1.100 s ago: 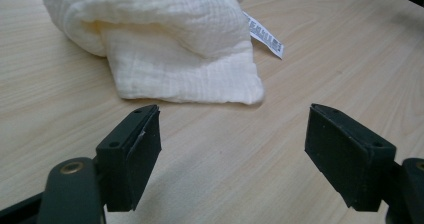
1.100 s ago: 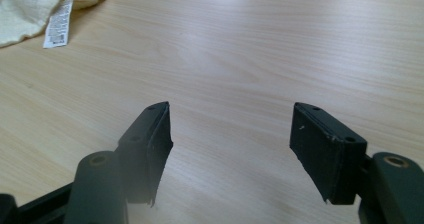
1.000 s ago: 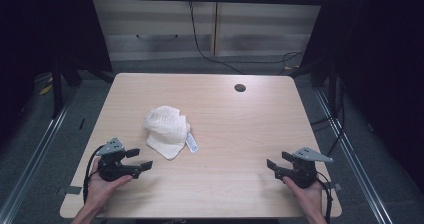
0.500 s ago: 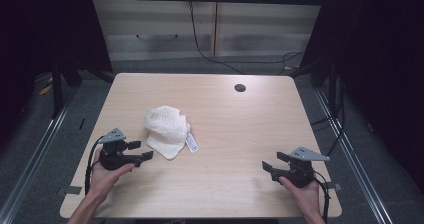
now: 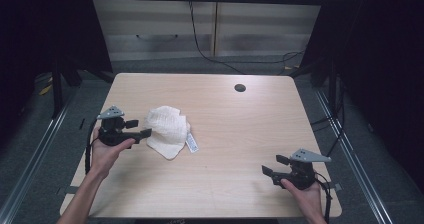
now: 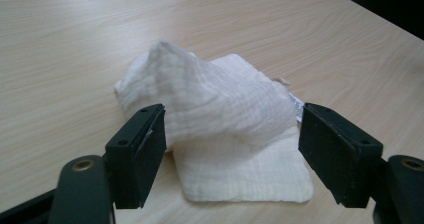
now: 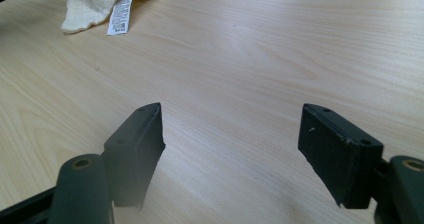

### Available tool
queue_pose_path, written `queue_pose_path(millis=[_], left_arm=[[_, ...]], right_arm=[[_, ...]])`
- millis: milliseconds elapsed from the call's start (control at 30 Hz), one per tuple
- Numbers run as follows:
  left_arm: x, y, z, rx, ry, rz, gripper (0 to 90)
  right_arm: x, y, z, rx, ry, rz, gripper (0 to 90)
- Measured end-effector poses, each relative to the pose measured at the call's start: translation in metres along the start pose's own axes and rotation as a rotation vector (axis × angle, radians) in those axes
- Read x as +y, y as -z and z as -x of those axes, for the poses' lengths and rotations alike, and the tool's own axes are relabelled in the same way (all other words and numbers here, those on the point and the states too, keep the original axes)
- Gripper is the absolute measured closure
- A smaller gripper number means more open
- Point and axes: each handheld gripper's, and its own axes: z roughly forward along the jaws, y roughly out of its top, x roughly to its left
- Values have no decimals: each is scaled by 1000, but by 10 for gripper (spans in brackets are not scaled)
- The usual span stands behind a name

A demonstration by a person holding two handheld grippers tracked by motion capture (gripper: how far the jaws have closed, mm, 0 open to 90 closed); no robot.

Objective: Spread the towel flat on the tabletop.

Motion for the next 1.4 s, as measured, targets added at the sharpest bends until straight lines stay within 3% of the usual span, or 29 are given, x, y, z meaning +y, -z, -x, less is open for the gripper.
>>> queue_pose_path(millis=[167,467,567,667,733,867,933,967,1067,1100,1267,1400], left_arm=[[10,-1,-10,59,8,3,278],[18,-22,-26,26,33,-43,266],[23,-31,-27,21,12,-66,336],[24,-41,-27,25,29,-61,344],[24,-47,-29,45,7,-91,370],[21,-54,-32,78,12,-79,411],[19,-59,-34,57,9,-107,422],[17,-61,-32,68,8,-115,422],[11,-68,-31,49,12,-131,493],[9,-70,-30,44,7,-136,611],[6,-74,-22,19,-4,-134,741],[5,-73,-14,8,-21,-133,772]], right_arm=[[0,1,-1,-4,0,2,247],[-1,-5,-1,23,6,-14,223],[-1,-6,-2,25,10,-17,223],[-1,-7,-3,29,17,-27,223],[-1,-7,-3,34,17,-24,223],[-2,-6,-2,30,13,-30,223],[-3,-6,-2,28,19,-37,223],[-3,-6,-2,28,19,-37,223],[-3,-6,-3,32,19,-39,223],[-3,-6,-3,34,24,-41,223],[-4,-7,-4,29,26,-51,215],[-4,-9,-4,28,24,-58,215]])
